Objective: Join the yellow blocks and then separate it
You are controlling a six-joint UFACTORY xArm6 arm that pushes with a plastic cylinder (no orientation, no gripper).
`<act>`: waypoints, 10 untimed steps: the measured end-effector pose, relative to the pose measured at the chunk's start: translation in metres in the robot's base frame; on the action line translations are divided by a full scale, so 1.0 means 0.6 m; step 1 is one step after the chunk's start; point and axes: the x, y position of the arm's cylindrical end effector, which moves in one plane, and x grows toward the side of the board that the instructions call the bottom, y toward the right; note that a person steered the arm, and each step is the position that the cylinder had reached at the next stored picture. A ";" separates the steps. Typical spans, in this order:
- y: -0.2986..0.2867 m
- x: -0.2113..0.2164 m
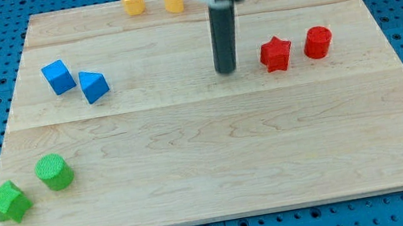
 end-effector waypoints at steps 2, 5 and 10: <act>0.024 -0.274; -0.086 -0.273; -0.141 -0.272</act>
